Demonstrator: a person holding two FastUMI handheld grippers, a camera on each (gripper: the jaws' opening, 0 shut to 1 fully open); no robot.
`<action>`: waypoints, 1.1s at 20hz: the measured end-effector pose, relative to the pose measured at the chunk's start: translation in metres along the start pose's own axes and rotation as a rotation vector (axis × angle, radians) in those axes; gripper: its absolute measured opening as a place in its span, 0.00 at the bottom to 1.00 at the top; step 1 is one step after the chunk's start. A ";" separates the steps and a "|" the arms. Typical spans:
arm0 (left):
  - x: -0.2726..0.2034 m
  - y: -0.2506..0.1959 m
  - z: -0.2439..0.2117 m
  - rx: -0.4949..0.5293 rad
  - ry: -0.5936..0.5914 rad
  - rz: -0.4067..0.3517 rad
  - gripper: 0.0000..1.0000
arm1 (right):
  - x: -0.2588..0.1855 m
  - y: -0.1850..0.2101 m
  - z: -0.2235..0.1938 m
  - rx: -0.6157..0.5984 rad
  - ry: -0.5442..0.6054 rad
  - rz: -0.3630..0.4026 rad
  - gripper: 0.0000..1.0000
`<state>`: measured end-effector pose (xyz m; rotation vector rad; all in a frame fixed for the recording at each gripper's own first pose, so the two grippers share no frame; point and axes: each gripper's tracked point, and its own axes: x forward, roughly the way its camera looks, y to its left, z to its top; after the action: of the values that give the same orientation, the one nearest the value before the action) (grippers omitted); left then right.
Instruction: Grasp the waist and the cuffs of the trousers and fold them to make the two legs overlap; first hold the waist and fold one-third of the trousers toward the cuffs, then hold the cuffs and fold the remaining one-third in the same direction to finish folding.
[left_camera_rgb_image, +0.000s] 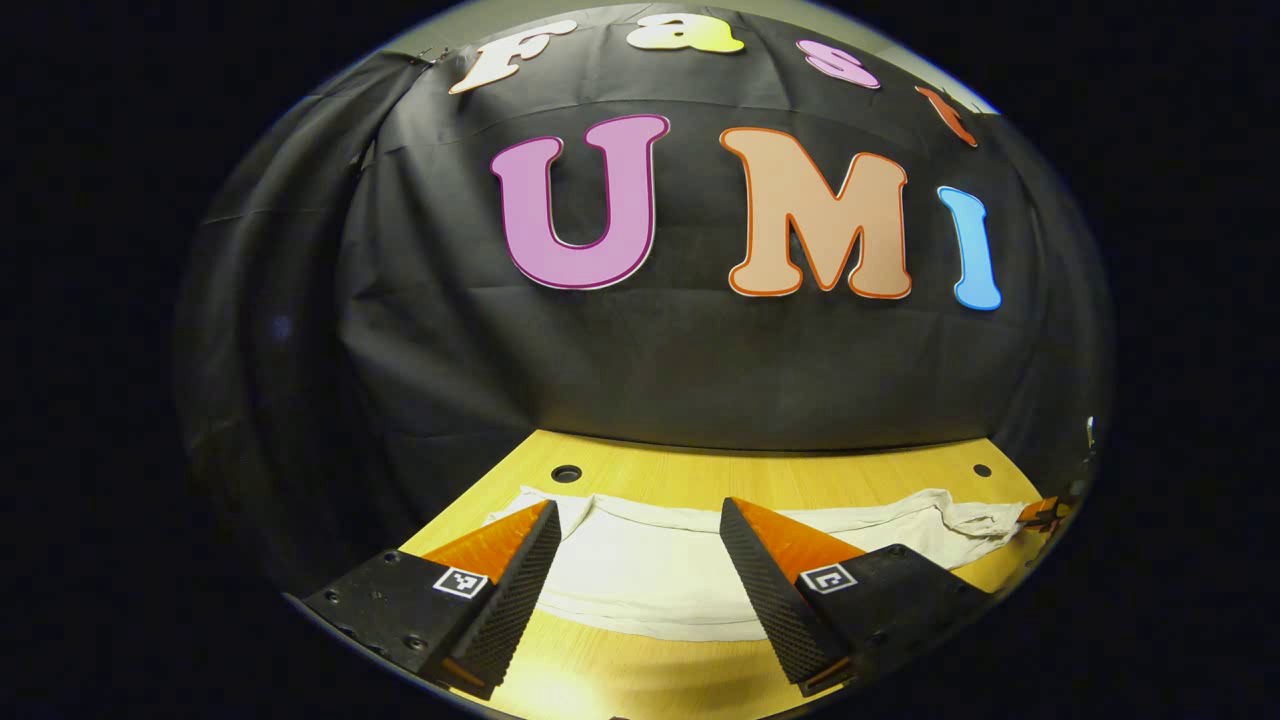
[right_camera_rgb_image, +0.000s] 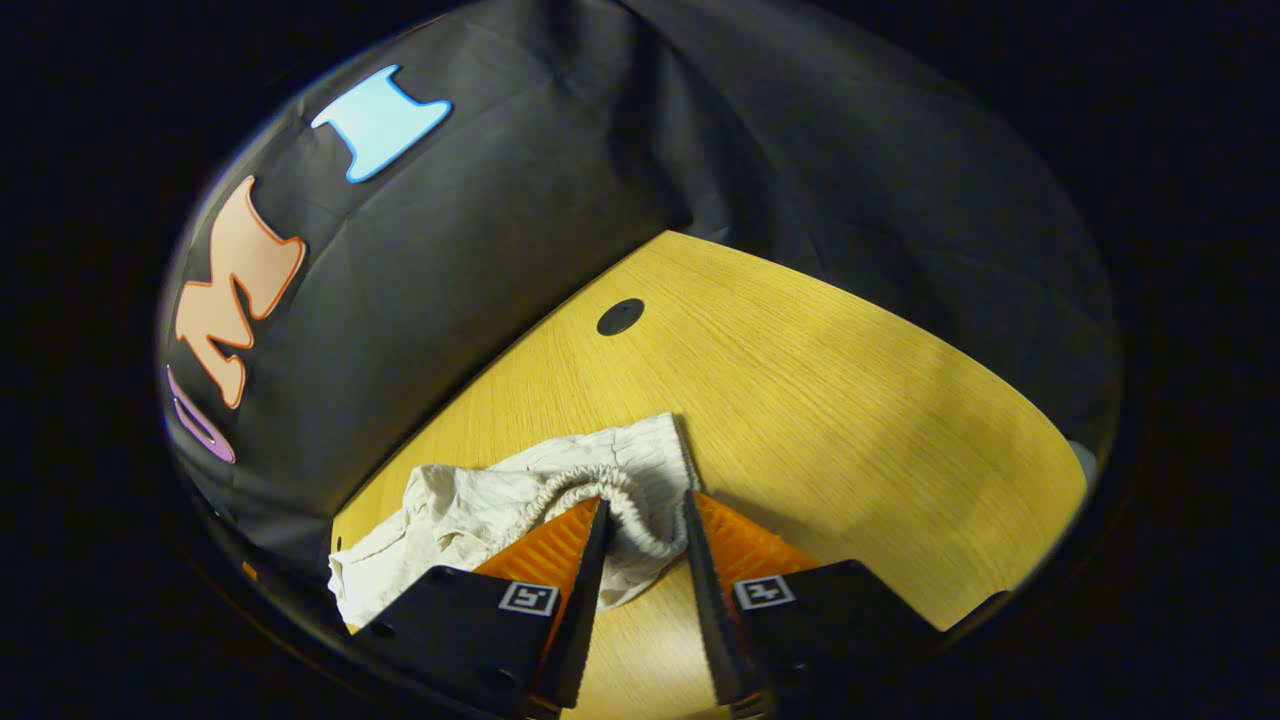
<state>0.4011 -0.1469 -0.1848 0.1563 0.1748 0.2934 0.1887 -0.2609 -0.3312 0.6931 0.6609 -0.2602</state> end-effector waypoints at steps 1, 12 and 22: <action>0.000 0.001 0.000 0.004 -0.002 0.000 0.97 | 0.000 0.002 0.001 0.018 0.004 0.000 0.36; 0.002 -0.001 0.001 -0.015 -0.013 -0.053 0.97 | -0.043 0.071 0.023 -0.172 -0.170 0.068 0.11; 0.011 -0.002 -0.002 -0.038 -0.006 -0.207 0.97 | -0.089 0.254 -0.034 -0.385 -0.232 0.189 0.04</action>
<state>0.4112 -0.1450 -0.1888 0.1005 0.1777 0.0904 0.2133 -0.0478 -0.1656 0.3446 0.4033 -0.0339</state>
